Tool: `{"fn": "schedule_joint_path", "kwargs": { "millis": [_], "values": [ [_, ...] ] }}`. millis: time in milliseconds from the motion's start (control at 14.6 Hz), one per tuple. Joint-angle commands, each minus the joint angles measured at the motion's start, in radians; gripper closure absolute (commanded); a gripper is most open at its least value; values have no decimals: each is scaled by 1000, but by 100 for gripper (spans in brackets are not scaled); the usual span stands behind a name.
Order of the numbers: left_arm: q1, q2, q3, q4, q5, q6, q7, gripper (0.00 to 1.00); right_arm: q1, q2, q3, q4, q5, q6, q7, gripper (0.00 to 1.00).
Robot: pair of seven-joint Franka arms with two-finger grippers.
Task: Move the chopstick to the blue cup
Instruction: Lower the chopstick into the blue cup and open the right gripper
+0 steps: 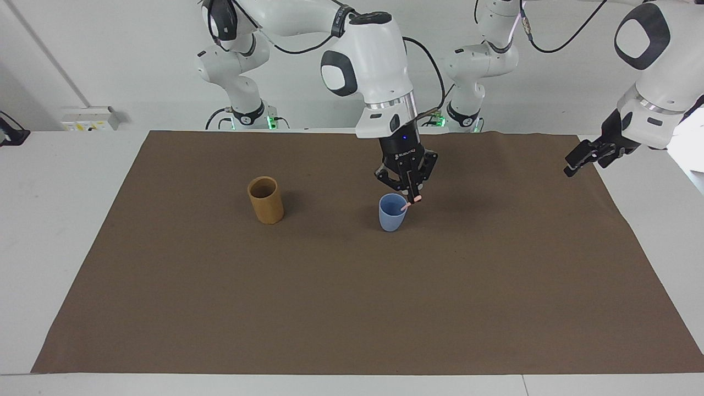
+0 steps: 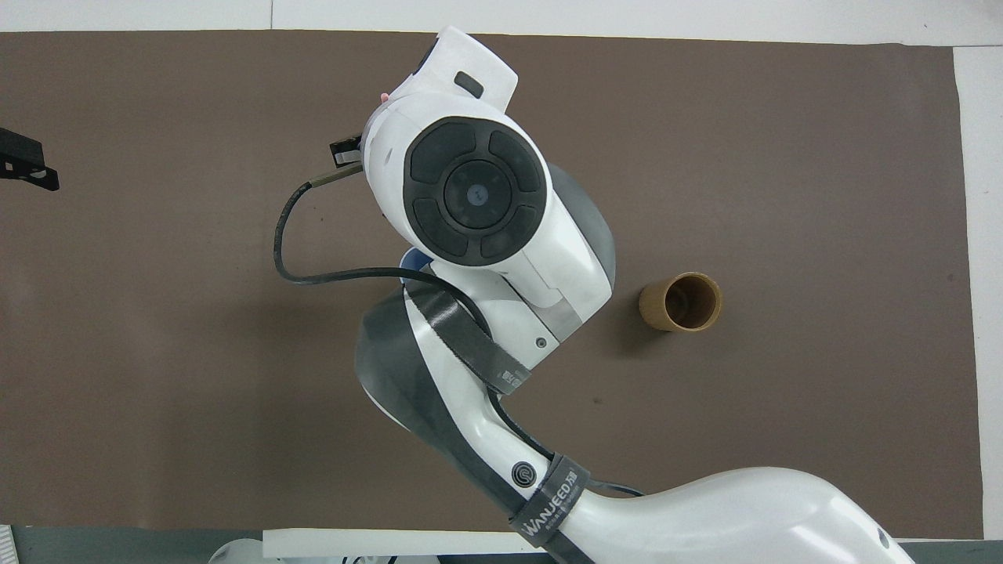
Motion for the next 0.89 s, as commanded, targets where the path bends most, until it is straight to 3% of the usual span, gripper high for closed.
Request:
{"fn": "schedule_joint_path", "kwargs": {
  "millis": [0, 342, 479, 684, 752, 821],
  "values": [
    [7, -9, 1, -9, -4, -12, 12, 0, -5, -72, 4, -139, -18, 38, 6, 99],
    [7, -9, 1, -9, -4, -12, 12, 0, 0, -137, 5, -319, -18, 150, 18, 97],
    [7, -9, 1, -9, -4, -12, 12, 0, 3, -149, 5, -356, -16, 184, 18, 91],
    [7, -9, 1, -9, -4, -12, 12, 0, 3, -148, 5, -351, -16, 184, 35, 54],
    [7, -9, 1, -9, -4, -12, 12, 0, 1, -148, 5, -344, -15, 184, 35, 15],
    [7, -9, 1, -9, -4, -12, 12, 0, -3, -146, 4, -330, -15, 179, 35, 0]
  ]
}}
